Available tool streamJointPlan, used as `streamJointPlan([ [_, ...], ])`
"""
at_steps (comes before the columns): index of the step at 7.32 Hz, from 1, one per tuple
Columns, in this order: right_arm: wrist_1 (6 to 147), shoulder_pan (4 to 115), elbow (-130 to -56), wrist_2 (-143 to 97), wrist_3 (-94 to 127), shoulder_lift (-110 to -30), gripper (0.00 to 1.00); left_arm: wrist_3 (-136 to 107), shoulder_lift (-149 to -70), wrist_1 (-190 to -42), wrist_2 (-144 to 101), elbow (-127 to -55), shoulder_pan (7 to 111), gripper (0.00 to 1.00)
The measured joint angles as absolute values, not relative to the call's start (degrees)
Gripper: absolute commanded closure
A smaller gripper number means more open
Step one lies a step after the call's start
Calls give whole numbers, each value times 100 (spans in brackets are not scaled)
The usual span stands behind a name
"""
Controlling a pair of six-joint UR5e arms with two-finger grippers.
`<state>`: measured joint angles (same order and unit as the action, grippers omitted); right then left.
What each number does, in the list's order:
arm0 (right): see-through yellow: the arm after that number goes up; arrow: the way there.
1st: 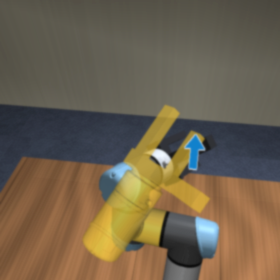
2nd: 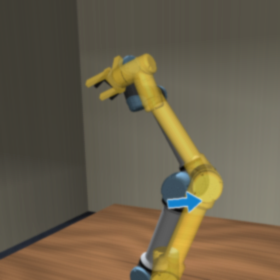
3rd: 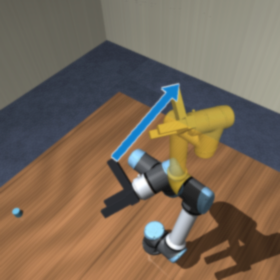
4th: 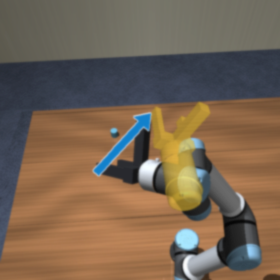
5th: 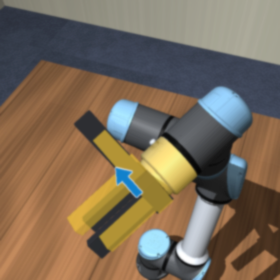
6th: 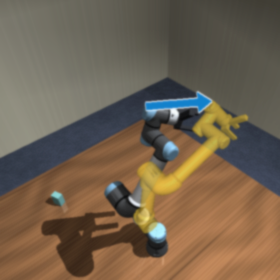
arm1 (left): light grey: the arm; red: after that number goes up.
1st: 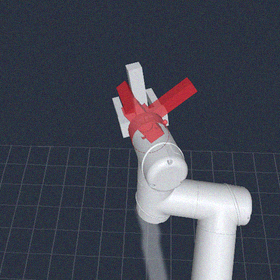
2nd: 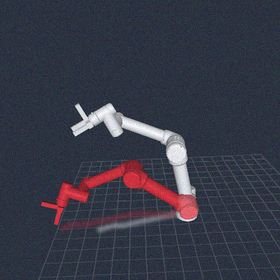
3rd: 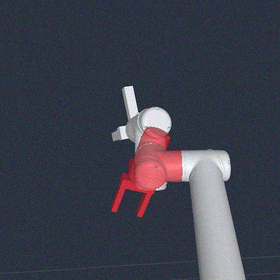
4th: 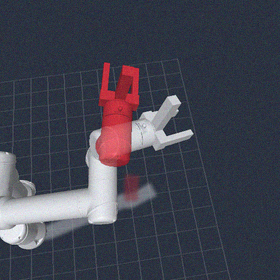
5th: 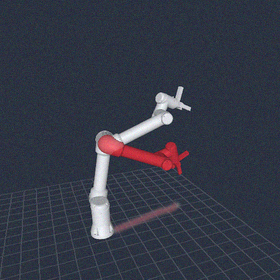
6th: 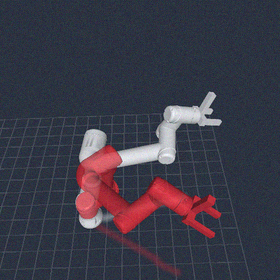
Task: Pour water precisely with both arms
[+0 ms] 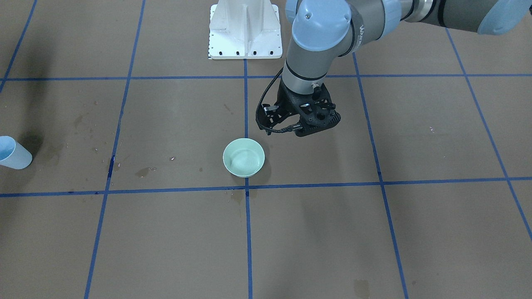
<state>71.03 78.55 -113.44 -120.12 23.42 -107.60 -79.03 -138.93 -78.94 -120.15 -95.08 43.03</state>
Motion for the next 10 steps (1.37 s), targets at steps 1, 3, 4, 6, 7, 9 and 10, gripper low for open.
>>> streamJointPlan([
  [1, 5984, 7636, -11351, -11678, 3066, -11400, 0, -7913, -13867, -7882, -12007, -9560, 4305, 0],
  [3, 4112, 7392, -11170, -11252, 4022, -12237, 0, -7924, -13798, -7876, -11991, -9593, 4301, 0],
  [4, 3588, 7320, -11099, -11166, 4303, -12398, 1, -7926, -13749, -7877, -11984, -9594, 4287, 0],
  [6, 3068, 7013, -11099, -10785, 4930, -12498, 0, -7928, -13701, -7883, -11980, -9590, 4270, 0],
  [7, 2984, 6715, -11151, -10343, 5092, -12595, 0, -7936, -13697, -7883, -11980, -9591, 4261, 0],
  [9, 2948, 6065, -11221, -9146, 5172, -12916, 1, -8016, -13695, -7884, -11979, -9599, 4255, 0],
  [10, 2946, 5870, -11231, -8745, 5214, -13007, 0, -8066, -13703, -7884, -11979, -9603, 4254, 0],
])
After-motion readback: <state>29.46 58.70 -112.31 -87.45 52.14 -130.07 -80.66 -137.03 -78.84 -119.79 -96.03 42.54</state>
